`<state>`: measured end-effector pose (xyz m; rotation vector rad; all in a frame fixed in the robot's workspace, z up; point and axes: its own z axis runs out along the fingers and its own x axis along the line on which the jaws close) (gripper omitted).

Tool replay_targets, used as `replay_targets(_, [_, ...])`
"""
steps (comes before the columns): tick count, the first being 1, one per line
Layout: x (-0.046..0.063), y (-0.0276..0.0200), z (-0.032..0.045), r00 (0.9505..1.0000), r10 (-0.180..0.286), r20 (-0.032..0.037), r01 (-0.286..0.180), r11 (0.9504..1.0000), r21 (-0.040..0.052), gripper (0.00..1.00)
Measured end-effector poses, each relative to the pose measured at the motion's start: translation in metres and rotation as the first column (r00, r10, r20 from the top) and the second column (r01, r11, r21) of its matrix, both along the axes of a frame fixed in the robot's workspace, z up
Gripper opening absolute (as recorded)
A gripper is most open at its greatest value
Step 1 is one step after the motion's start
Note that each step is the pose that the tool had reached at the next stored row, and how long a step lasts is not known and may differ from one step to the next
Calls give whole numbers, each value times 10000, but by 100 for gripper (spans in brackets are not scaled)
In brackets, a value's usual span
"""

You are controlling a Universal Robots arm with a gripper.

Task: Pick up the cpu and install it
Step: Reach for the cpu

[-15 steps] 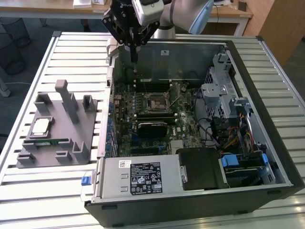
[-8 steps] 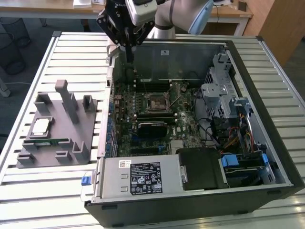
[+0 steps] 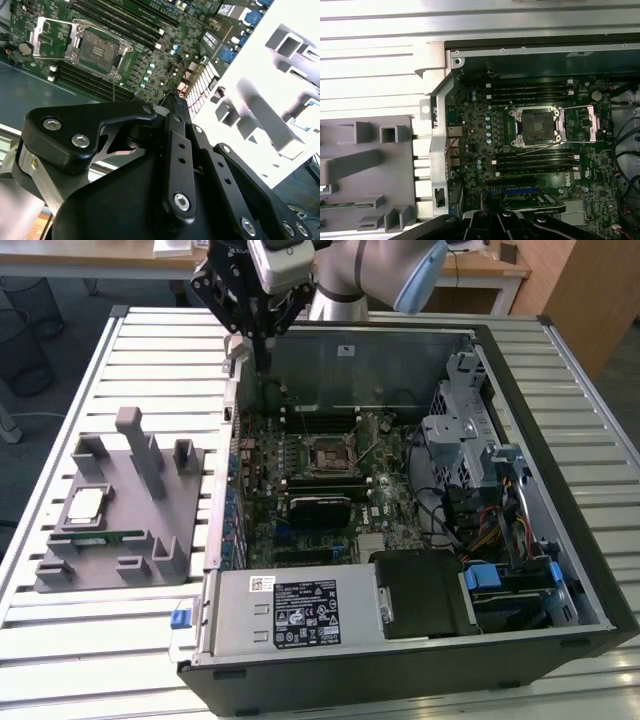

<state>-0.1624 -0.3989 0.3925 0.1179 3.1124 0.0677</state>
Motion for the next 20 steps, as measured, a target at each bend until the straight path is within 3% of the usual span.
replay_targets(20, [-318, 0, -12, 10000, 0, 0, 0, 10000, 0, 11])
